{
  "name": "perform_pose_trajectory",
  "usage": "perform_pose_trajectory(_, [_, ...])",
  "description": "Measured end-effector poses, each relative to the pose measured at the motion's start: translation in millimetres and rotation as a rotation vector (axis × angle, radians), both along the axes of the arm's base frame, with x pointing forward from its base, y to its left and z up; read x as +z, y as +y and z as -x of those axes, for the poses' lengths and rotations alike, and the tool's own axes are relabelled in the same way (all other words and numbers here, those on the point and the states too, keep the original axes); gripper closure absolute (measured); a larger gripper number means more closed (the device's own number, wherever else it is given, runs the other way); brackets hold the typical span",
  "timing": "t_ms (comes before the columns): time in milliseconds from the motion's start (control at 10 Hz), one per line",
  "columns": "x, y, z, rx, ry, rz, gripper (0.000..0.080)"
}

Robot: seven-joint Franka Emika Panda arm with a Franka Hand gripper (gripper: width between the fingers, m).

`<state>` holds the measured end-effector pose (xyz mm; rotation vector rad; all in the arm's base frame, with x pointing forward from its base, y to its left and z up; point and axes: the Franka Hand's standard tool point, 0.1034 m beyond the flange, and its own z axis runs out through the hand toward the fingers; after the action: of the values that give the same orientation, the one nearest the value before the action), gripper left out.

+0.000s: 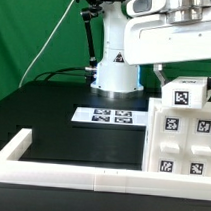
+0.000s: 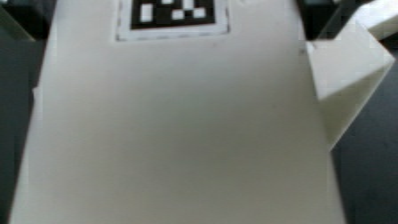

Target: Assemble cabinet

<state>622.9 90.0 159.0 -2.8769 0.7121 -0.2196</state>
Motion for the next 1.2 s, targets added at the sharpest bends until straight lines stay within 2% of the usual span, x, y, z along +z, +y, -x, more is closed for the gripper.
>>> perform_pose_trajectory(100, [-0.1, -0.2, 0.0, -0.042, 0.006, -0.008, 0.0241])
perform_pose_trajectory(300, [-0.5, -1.1, -0.3, -0.25, 0.024, -0.06, 0.0241])
perform_pose_trajectory(600, [-1.5, -2.0, 0.6, -0.515, 0.063, -0.111, 0.0241])
perform_pose_trajectory(1200, [-1.7, -0.1, 0.7, -0.867, 0.123, -0.206, 0.0241])
